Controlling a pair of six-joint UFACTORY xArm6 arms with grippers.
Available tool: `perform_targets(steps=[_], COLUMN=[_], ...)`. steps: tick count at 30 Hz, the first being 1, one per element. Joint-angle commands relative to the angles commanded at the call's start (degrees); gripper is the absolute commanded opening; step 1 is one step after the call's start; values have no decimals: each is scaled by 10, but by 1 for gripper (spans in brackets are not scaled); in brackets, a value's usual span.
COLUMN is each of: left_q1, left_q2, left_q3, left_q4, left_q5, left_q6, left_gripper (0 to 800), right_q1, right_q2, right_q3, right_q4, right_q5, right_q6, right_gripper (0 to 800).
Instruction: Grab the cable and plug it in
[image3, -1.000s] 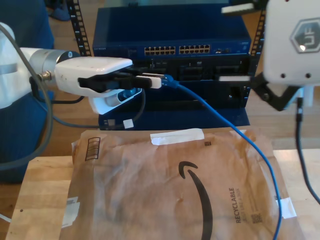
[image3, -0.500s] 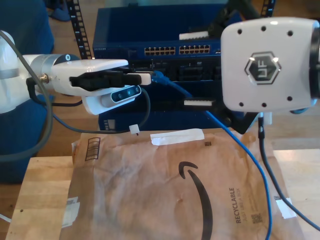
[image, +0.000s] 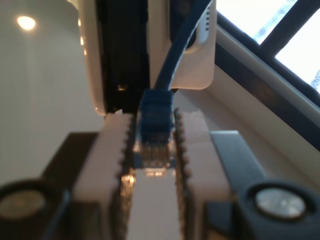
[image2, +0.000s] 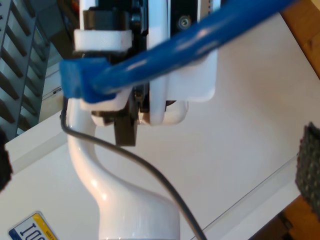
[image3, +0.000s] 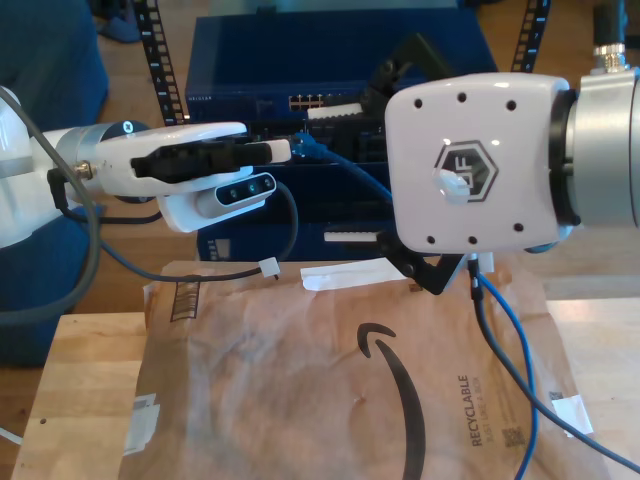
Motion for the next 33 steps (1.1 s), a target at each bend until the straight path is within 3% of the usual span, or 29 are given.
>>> perform_targets(steps=[7, 17, 30, 33], left_q1=[0, 0, -1, -1], left_q2=[-1, -1, -2, -2], left_q3=[3, 3, 2, 1], left_q4=[1, 1, 1, 1], left_q5=[-1, -2, -3, -4], left_q6=[-14, -21, -22, -22], left_gripper=[6, 6, 6, 6], right_q1=[3, 6, 7, 7], right_q2=[6, 11, 12, 12], right_q3=[0, 1, 1, 1], right_q4=[0, 2, 3, 4], right_q5=[-15, -35, -35, -36], right_q6=[0, 3, 6, 6], right_gripper=[735, 531, 442, 374])
